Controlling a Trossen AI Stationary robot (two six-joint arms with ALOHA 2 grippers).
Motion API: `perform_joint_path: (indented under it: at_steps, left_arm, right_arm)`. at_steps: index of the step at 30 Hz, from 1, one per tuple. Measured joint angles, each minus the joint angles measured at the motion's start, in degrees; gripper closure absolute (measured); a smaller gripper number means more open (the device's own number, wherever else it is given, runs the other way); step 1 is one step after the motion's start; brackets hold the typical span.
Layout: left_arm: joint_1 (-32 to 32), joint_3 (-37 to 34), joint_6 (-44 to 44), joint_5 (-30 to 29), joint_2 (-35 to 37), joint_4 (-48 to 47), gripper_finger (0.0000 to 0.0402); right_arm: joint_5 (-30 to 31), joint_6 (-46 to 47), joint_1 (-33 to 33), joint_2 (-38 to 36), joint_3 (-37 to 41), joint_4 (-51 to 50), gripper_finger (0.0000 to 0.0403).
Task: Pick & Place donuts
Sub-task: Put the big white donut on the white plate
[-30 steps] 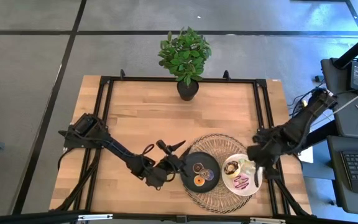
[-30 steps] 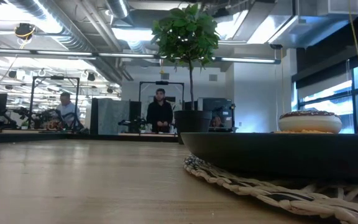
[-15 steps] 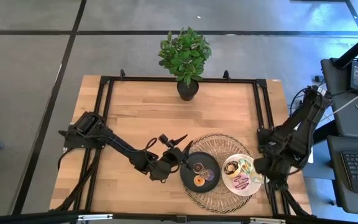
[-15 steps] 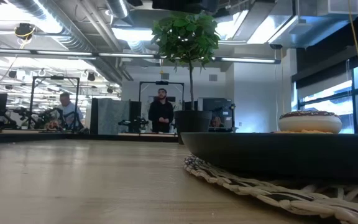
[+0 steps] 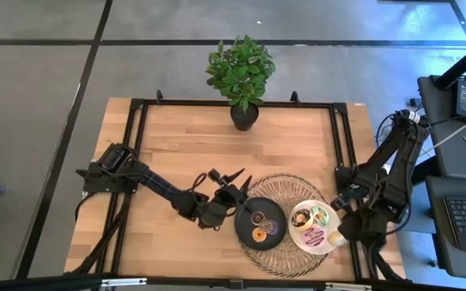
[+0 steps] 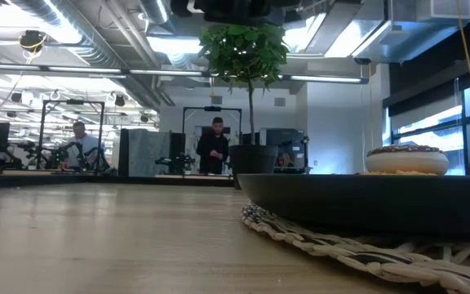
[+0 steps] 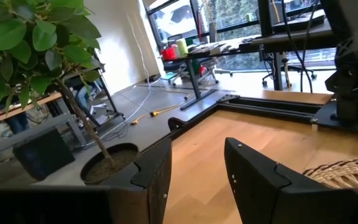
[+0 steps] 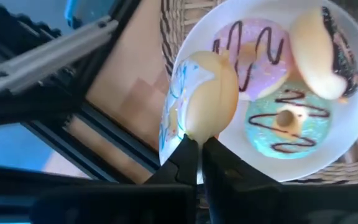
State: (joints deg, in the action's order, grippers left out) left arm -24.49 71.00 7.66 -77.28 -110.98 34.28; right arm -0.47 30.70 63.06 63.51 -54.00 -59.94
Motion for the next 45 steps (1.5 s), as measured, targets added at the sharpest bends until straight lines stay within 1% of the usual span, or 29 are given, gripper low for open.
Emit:
perform_joint_path:
  at_steps: [6, 12, 14, 23, 29, 33, 39, 45]
  left_arm:
    - [-0.1, 0.0, 0.0, 0.0, 0.0, 0.2, 0.0258]
    - [0.2, 0.0, 0.1, 0.0, 0.0, 0.2, 0.0256]
    - [0.5, 0.0, 0.1, 0.0, 0.0, 0.2, 0.0257]
    - [1.0, 0.0, 0.6, 0.0, 0.0, 0.2, 0.0258]
    - [1.0, 0.0, 0.6, 0.0, 0.0, 0.1, 0.0255]
    - [1.0, 0.0, 0.6, 0.0, 0.0, 0.0, 0.0254]
    - [1.0, 0.0, 0.6, 0.0, 0.0, 0.0, 0.0253]
    - [1.0, 0.0, 0.6, 0.0, 0.0, 0.0, 0.0256]
  right_arm:
    - [0.8, -11.3, 0.4, 0.0, 0.0, -0.7, 0.0389]
    - [-0.6, -22.2, 0.4, 1.4, 0.0, -2.8, 0.0389]
    - [-0.7, -25.7, 0.4, 2.6, 0.0, -3.6, 0.0389]
    - [-0.7, -35.4, 0.4, 9.6, 0.0, -3.7, 0.0389]
    - [-0.4, -37.4, 0.4, 13.2, 0.0, -3.6, 0.0389]
    - [2.3, -37.4, 0.4, 14.0, 0.0, -3.5, 0.0380]
    - [2.5, -37.1, 0.4, 14.0, 0.0, -3.3, 0.0347]
    - [3.4, -37.5, 0.4, 14.0, 0.0, -3.2, 0.0299]
